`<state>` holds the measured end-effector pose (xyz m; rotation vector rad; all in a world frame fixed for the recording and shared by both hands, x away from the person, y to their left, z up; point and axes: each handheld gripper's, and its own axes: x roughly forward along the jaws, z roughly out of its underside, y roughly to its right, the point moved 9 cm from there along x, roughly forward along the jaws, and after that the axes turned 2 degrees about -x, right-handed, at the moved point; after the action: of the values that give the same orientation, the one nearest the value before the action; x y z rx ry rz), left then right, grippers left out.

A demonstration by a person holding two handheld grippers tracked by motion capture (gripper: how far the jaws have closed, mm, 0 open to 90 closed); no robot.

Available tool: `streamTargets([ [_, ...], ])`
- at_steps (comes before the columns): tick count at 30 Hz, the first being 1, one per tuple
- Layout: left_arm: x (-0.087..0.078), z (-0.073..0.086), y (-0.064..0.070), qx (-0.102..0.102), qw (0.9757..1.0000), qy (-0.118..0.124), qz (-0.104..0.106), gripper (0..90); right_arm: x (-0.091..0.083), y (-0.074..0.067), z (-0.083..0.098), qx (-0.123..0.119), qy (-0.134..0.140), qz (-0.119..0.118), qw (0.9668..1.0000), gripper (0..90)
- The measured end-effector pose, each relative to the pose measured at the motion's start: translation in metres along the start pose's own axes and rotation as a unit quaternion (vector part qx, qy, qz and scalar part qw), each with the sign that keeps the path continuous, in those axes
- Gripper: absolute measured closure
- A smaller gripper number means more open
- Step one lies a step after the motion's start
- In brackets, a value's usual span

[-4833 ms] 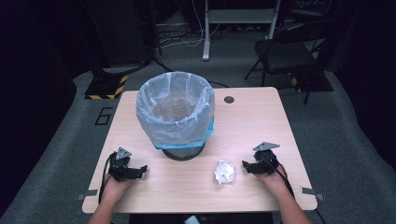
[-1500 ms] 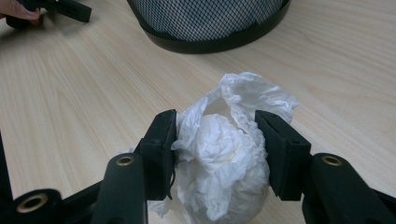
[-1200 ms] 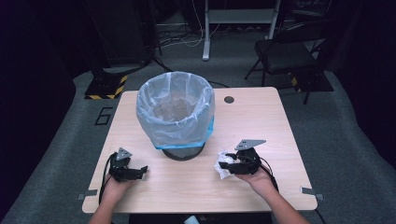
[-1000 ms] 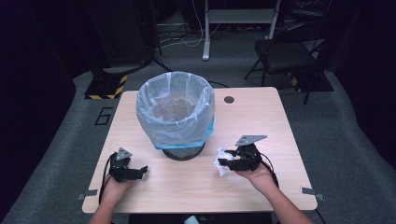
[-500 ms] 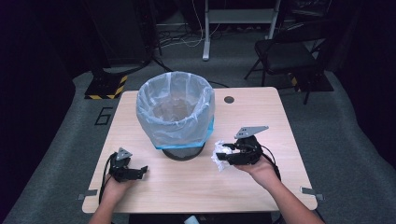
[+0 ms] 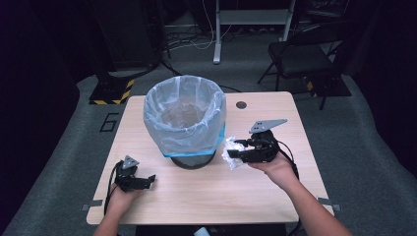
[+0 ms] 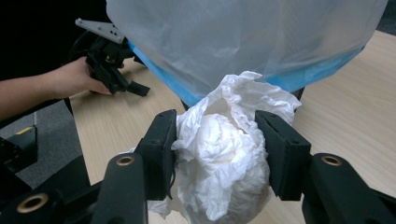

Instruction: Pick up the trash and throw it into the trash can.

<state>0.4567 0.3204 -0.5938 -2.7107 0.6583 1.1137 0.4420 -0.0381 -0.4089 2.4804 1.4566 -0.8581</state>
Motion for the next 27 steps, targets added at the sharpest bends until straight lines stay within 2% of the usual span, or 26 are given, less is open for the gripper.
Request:
streamTargets([
  [15,0.0,0.0,0.0,-0.001,1.0,0.0,0.0,0.1,-0.016,-0.007,-0.04,-0.013,0.007,-0.007,0.9999,49.7],
  [16,0.0,0.0,0.0,0.0,1.0,0.0,0.0,0.1,-0.019,-0.01,-0.047,-0.016,0.009,-0.009,0.9998,49.8],
  [27,0.0,0.0,0.0,0.001,1.0,0.0,-0.001,0.1,-0.034,-0.022,-0.084,-0.03,0.018,-0.02,0.9992,49.9],
])
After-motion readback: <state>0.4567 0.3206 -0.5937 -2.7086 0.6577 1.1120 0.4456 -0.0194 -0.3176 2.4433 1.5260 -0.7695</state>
